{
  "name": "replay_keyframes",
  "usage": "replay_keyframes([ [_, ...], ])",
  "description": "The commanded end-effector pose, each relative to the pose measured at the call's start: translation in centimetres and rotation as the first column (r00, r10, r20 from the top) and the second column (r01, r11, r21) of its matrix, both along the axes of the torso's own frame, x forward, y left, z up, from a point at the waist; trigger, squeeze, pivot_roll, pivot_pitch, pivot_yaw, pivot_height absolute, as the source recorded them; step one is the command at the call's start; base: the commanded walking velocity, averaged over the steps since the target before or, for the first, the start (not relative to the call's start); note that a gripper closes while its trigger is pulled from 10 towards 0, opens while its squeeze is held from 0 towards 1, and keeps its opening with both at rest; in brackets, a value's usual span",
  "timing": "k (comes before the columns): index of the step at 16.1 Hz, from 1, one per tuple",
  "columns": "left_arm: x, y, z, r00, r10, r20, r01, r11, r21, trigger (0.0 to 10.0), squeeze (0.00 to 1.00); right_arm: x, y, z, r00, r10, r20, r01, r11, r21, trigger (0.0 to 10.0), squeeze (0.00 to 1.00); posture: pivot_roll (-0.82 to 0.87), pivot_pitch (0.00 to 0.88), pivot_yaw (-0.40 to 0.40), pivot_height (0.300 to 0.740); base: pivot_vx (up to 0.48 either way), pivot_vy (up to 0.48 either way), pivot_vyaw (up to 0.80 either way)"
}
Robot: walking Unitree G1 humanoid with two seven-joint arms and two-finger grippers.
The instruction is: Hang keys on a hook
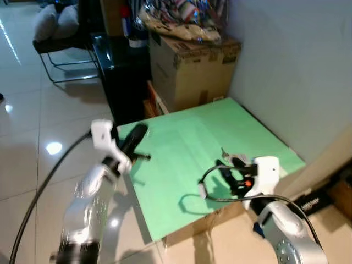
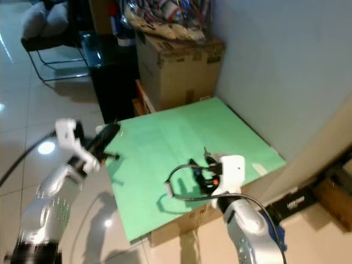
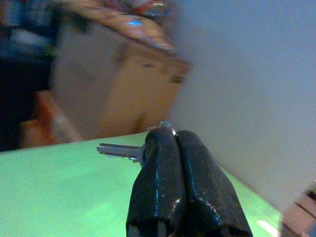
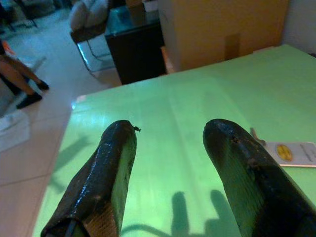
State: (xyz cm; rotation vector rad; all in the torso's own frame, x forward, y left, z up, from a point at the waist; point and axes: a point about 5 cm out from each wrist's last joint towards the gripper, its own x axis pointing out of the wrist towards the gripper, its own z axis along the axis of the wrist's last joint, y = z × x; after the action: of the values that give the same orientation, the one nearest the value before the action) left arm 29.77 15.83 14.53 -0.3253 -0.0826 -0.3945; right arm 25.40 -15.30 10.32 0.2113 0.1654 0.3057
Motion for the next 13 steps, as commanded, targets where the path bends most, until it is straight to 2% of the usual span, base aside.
replay_keyframes([
  [1,-0.7,0.0,0.2,0.999,0.048,0.002,-0.049,0.998,0.030,10.0,0.00,0.4,-0.1,-0.4,1.000,-0.014,-0.014,0.014,1.000,0.013,10.0,0.00,-0.06,0.047,-0.045,0.740,0.000,0.000,0.64],
  [2,-1.3,-0.3,-0.1,0.998,0.055,0.003,-0.055,0.995,0.078,10.0,0.00,0.7,0.3,-0.7,1.000,-0.002,-0.019,0.002,1.000,0.015,10.0,0.00,-0.05,0.044,-0.057,0.740,0.000,0.000,0.61],
  [3,-1.6,-0.5,-1.0,0.994,0.100,-0.037,-0.095,0.988,0.126,10.0,0.00,1.0,0.6,-0.9,1.000,0.003,-0.018,-0.003,1.000,0.008,10.0,0.00,-0.04,0.043,-0.067,0.740,0.000,0.000,0.58],
  [5,-3.3,-0.2,-3.0,0.970,0.212,-0.121,-0.188,0.965,0.185,10.0,0.00,1.4,0.0,-1.4,0.997,-0.070,-0.018,0.070,0.998,-0.006,10.0,0.00,-0.03,0.057,-0.072,0.740,0.000,0.000,0.53],
  [7,-5.2,-0.2,-4.7,0.950,0.245,-0.193,-0.198,0.952,0.233,10.0,0.00,1.2,-0.3,-1.8,0.992,-0.123,-0.029,0.123,0.992,0.003,10.0,0.00,-0.03,0.068,-0.059,0.740,0.000,0.000,0.51],
  [8,-5.6,-0.3,-5.0,0.946,0.248,-0.207,-0.197,0.951,0.238,10.0,0.00,1.1,-0.5,-2.1,0.990,-0.136,-0.032,0.136,0.991,-0.004,10.0,0.00,-0.03,0.067,-0.061,0.740,0.000,0.000,0.51],
  [9,-5.7,-0.4,-5.2,0.946,0.252,-0.204,-0.199,0.948,0.249,10.0,0.00,0.9,-1.0,-2.3,0.988,-0.152,-0.033,0.152,0.988,-0.016,10.0,0.00,-0.04,0.065,-0.066,0.740,0.000,0.000,0.51],
  [11,-4.5,-0.6,-4.3,0.954,0.252,-0.161,-0.206,0.945,0.255,10.0,0.00,0.9,-2.3,-2.8,0.976,-0.215,-0.032,0.214,0.976,-0.040,10.0,0.00,-0.02,0.044,-0.059,0.740,0.000,0.000,0.51],
  [12,-4.2,-0.5,-3.9,0.961,0.242,-0.136,-0.200,0.943,0.267,10.0,0.00,0.9,-2.3,-2.9,0.974,-0.226,-0.029,0.225,0.974,-0.037,10.0,0.00,-0.03,0.034,-0.048,0.740,0.000,0.000,0.51],
  [13,-3.2,-0.6,-3.8,0.967,0.233,-0.108,-0.192,0.935,0.298,10.0,0.00,1.2,-2.5,-3.2,0.965,-0.262,-0.020,0.261,0.965,-0.027,10.0,0.00,-0.04,0.015,-0.026,0.740,0.000,0.000,0.51],
])
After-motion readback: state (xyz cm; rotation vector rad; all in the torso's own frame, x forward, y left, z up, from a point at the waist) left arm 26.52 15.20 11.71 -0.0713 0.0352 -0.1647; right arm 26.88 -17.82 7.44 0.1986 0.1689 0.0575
